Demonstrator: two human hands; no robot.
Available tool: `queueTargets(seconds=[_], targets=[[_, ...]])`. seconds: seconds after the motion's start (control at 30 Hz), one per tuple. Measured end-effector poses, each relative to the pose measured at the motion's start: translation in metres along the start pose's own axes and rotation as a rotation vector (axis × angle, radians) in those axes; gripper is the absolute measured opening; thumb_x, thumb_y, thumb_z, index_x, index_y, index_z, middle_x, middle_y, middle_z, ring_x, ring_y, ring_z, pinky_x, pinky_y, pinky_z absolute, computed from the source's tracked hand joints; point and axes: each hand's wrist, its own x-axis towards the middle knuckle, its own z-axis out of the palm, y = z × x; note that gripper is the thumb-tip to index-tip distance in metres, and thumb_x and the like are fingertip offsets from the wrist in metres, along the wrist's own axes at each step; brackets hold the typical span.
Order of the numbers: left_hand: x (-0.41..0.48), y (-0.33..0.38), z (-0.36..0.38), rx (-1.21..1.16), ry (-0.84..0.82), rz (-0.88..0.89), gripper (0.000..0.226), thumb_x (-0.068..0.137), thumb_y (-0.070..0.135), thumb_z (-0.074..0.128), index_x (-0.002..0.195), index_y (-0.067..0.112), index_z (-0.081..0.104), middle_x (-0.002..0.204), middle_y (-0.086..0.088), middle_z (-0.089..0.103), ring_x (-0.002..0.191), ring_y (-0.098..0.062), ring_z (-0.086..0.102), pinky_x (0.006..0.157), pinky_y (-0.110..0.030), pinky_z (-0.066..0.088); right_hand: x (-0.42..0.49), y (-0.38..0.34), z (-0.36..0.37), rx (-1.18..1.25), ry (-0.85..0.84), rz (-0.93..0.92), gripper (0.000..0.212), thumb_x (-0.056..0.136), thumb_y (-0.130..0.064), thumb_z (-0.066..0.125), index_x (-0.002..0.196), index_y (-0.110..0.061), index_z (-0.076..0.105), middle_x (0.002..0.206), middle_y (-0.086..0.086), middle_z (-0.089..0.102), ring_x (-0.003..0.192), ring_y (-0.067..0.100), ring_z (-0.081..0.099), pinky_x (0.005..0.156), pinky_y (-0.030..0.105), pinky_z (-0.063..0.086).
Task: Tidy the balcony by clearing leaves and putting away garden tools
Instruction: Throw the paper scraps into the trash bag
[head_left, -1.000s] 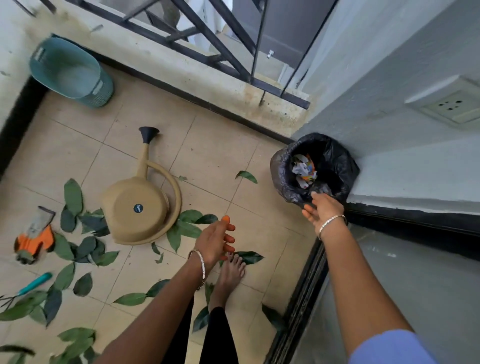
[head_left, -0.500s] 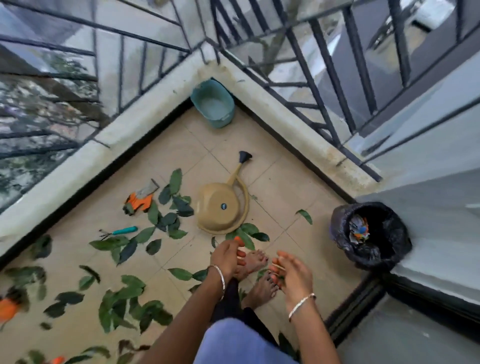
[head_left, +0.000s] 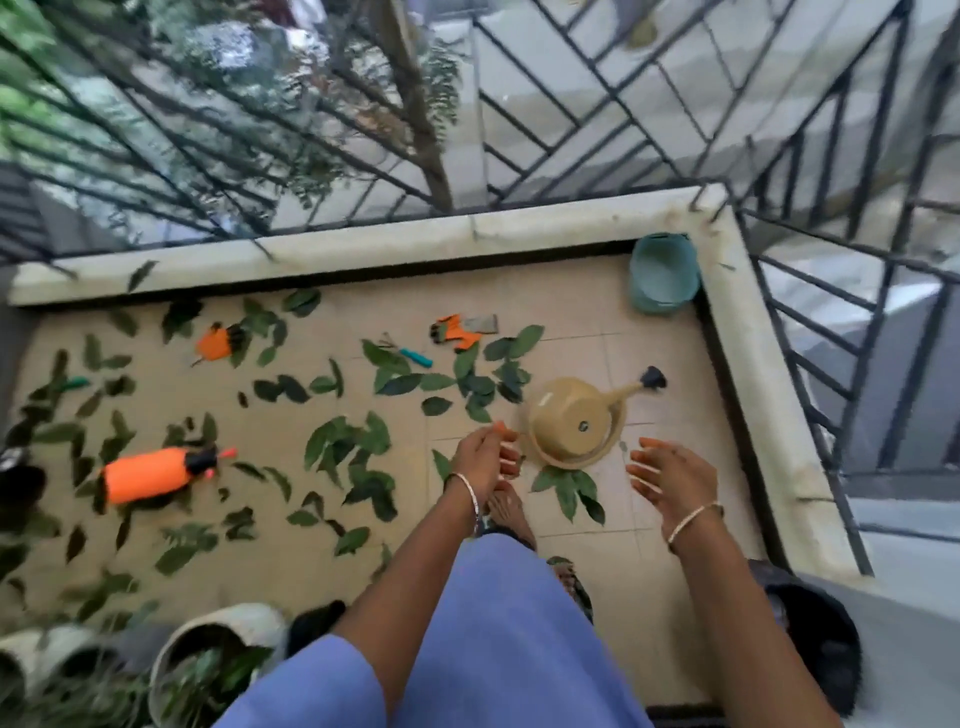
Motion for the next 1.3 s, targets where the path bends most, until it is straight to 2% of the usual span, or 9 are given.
queueTargets(seconds=[0.1, 0.2, 0.43, 0.6, 0.77, 0.87, 1.0, 1.17, 1.3], targets=[[-0.001, 0.019, -0.055, -0.116, 0.145, 0.020, 0.034, 0.104, 0.033, 0.041, 0.087, 0.013, 0.063, 0.070, -0.006, 0.059, 0.057, -0.020, 0.055, 0.048, -0.024, 0.041, -0.007, -0.024, 0.047, -0.071, -0.092, -0.025, 0.013, 0.091, 0.000, 0.053, 0.087, -0.006, 0.064, 0.065, 0.008, 0.063, 0.056, 0.020, 0.055, 0.049, 0.022, 0.044], [0.001, 0.033, -0.108, -0.270, 0.286, 0.016, 0.036, 0.104, 0.034, 0.039, 0.084, 0.015, 0.063, 0.070, -0.005, 0.059, 0.058, -0.019, 0.055, 0.053, -0.026, 0.042, -0.016, -0.039, 0.092, -0.179, -0.218, -0.062, 0.013, 0.092, -0.001, 0.053, 0.098, -0.004, 0.064, 0.073, 0.010, 0.062, 0.058, 0.020, 0.056, 0.043, 0.020, 0.045], [-0.011, 0.016, -0.205, -0.688, 0.539, 0.006, 0.034, 0.104, 0.028, 0.034, 0.077, 0.016, 0.051, 0.066, -0.004, 0.046, 0.053, -0.016, 0.041, 0.041, -0.015, 0.030, -0.047, -0.051, 0.178, -0.515, -0.487, -0.183, 0.018, 0.094, 0.000, 0.050, 0.101, -0.003, 0.066, 0.079, 0.015, 0.064, 0.066, 0.022, 0.058, 0.060, 0.030, 0.048], [-0.037, -0.019, -0.232, -0.808, 0.686, 0.023, 0.028, 0.102, 0.028, 0.043, 0.083, 0.015, 0.058, 0.066, -0.004, 0.054, 0.049, -0.015, 0.051, 0.042, -0.018, 0.037, -0.063, -0.043, 0.218, -0.697, -0.602, -0.208, 0.019, 0.095, 0.002, 0.048, 0.102, -0.002, 0.066, 0.077, 0.012, 0.064, 0.063, 0.020, 0.059, 0.056, 0.027, 0.049], [-0.079, -0.071, -0.241, -0.874, 0.841, -0.060, 0.019, 0.099, 0.022, 0.048, 0.088, 0.014, 0.061, 0.073, -0.005, 0.059, 0.060, -0.019, 0.056, 0.048, -0.024, 0.043, -0.083, -0.019, 0.250, -0.841, -0.744, -0.194, 0.021, 0.094, 0.005, 0.044, 0.101, 0.001, 0.063, 0.072, 0.012, 0.061, 0.058, 0.019, 0.055, 0.044, 0.021, 0.045], [-0.099, -0.112, -0.232, -0.912, 0.948, -0.132, 0.016, 0.098, 0.022, 0.051, 0.091, 0.013, 0.062, 0.072, -0.005, 0.060, 0.059, -0.018, 0.058, 0.050, -0.026, 0.045, -0.094, -0.002, 0.262, -0.947, -0.882, -0.220, 0.021, 0.094, 0.003, 0.045, 0.099, 0.000, 0.064, 0.074, 0.011, 0.064, 0.058, 0.019, 0.059, 0.049, 0.024, 0.048], [-0.118, -0.173, -0.195, -0.938, 1.082, -0.253, 0.013, 0.096, 0.019, 0.054, 0.091, 0.012, 0.064, 0.066, -0.005, 0.060, 0.049, -0.016, 0.053, 0.042, -0.021, 0.038, -0.109, 0.017, 0.264, -1.065, -1.018, -0.198, 0.023, 0.097, 0.001, 0.043, 0.096, -0.005, 0.065, 0.078, 0.011, 0.064, 0.065, 0.020, 0.060, 0.057, 0.027, 0.049], [-0.106, -0.235, -0.144, -1.006, 1.111, -0.389, 0.018, 0.096, 0.015, 0.050, 0.079, 0.015, 0.056, 0.066, -0.006, 0.054, 0.049, -0.017, 0.048, 0.043, -0.020, 0.034, -0.105, 0.058, 0.265, -1.204, -1.061, -0.179, 0.022, 0.098, 0.000, 0.042, 0.101, -0.004, 0.064, 0.077, 0.011, 0.063, 0.065, 0.020, 0.058, 0.056, 0.027, 0.047], [-0.068, -0.293, -0.128, -0.999, 1.093, -0.531, 0.015, 0.090, 0.024, 0.055, 0.084, 0.013, 0.062, 0.063, -0.007, 0.058, 0.050, -0.021, 0.054, 0.046, -0.023, 0.043, -0.088, 0.102, 0.272, -1.336, -1.029, -0.171, 0.020, 0.098, 0.000, 0.043, 0.102, -0.002, 0.063, 0.075, 0.010, 0.063, 0.061, 0.019, 0.058, 0.053, 0.025, 0.046]])
